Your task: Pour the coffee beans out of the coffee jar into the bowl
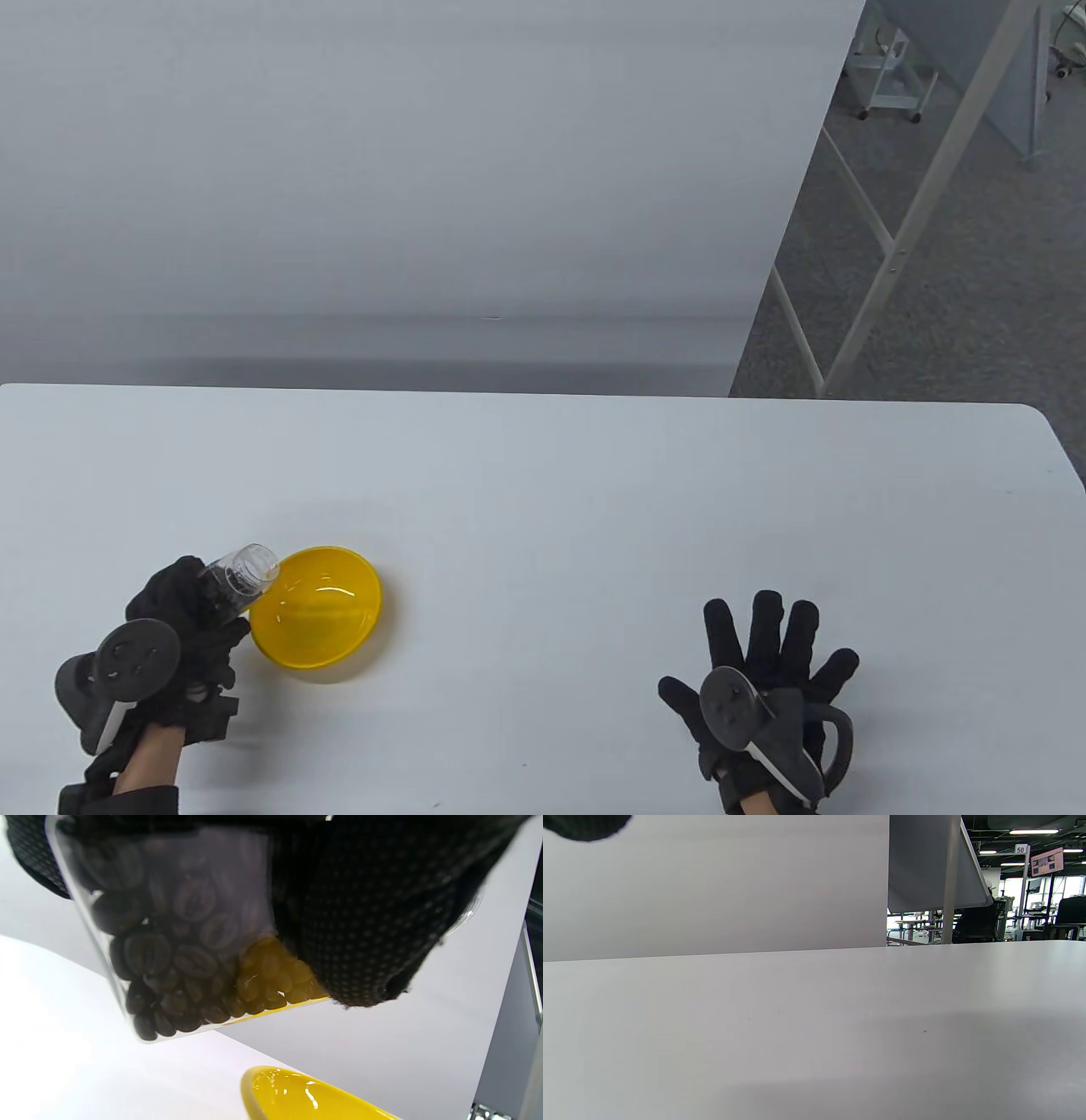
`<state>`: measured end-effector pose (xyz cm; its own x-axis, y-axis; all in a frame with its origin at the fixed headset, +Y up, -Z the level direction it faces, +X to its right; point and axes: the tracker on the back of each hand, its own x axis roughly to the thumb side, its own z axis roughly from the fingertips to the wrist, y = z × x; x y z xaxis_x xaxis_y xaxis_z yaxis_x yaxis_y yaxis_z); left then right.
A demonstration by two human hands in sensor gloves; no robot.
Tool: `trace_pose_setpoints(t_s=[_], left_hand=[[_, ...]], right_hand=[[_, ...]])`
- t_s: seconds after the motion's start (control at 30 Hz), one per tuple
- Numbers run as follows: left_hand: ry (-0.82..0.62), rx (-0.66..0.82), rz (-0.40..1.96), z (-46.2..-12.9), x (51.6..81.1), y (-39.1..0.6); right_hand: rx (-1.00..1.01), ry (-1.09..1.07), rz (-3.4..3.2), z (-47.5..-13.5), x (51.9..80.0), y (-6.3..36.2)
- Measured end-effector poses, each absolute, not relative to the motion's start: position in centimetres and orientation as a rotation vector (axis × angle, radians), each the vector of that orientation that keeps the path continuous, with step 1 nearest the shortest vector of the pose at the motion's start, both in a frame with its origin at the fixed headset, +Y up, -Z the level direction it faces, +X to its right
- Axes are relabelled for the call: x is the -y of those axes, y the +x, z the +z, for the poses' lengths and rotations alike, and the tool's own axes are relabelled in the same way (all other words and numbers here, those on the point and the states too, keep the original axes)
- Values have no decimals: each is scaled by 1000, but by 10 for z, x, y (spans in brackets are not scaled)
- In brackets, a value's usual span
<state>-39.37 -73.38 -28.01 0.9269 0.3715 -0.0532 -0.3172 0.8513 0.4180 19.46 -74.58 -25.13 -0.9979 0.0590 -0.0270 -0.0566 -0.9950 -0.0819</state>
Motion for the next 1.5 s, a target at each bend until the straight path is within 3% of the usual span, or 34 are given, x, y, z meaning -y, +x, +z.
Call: trace_pose_setpoints(t_s=[0.53,1.5], left_hand=[[395,-99,172,-281,737,-387],[414,-71,64,-281,735,-381]], right_hand=[[87,-50,3083,-250,747,193],[99,-52,3087,-250,747,192]])
